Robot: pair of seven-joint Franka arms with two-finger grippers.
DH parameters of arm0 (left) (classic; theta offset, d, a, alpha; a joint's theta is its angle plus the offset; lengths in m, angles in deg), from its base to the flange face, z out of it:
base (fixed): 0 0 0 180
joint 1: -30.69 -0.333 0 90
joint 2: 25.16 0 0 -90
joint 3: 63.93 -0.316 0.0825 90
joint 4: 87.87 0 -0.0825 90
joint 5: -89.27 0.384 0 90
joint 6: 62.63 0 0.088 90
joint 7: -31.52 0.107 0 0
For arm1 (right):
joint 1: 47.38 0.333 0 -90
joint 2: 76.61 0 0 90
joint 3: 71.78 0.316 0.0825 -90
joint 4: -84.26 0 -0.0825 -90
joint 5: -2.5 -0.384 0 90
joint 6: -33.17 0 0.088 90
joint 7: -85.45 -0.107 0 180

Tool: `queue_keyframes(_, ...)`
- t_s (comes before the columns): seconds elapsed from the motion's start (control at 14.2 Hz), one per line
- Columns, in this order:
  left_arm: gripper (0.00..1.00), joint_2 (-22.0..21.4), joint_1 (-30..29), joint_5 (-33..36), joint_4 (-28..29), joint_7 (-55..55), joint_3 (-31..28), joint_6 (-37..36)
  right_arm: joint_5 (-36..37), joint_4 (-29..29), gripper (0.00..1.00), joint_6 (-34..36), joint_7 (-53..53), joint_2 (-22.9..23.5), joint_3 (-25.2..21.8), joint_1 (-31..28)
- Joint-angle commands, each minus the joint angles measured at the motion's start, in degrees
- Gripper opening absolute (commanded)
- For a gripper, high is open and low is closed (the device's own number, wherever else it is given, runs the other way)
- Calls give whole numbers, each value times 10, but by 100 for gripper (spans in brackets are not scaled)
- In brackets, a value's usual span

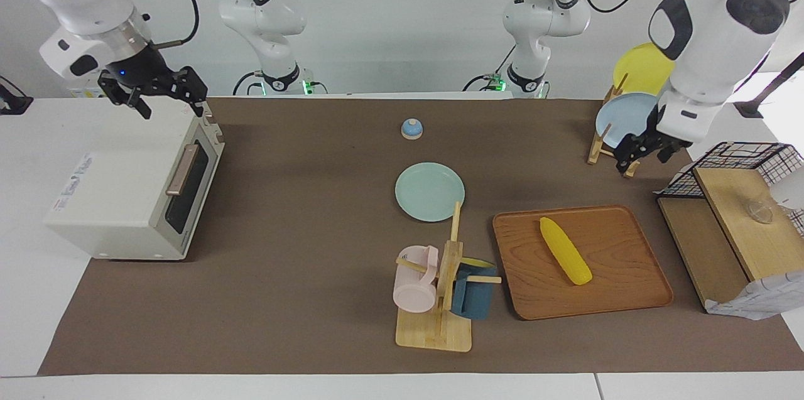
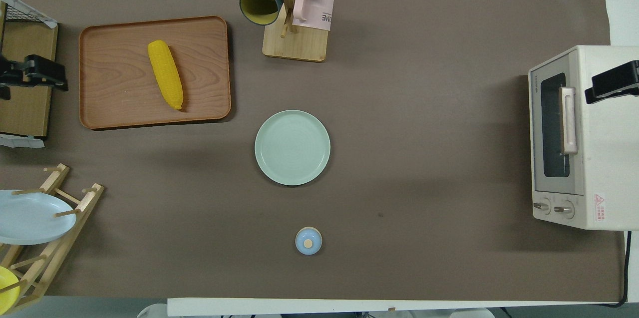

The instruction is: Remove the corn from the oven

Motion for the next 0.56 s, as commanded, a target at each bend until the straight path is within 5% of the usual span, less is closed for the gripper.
queue_keyframes(0.0, 100, 3, -4, 7, -53, 60, 3, -82, 4, -23, 100, 22, -25, 11, 4, -8)
queue_keyframes(0.21, 100, -9, -3, 2, -54, 61, 3, -101, 4, 58, 100, -31, -26, -26, 5, -4)
queue_keyframes(0.49, 100, -11, -1, 2, -51, 61, 3, -100, 4, 65, 100, -31, -24, -31, 4, -15)
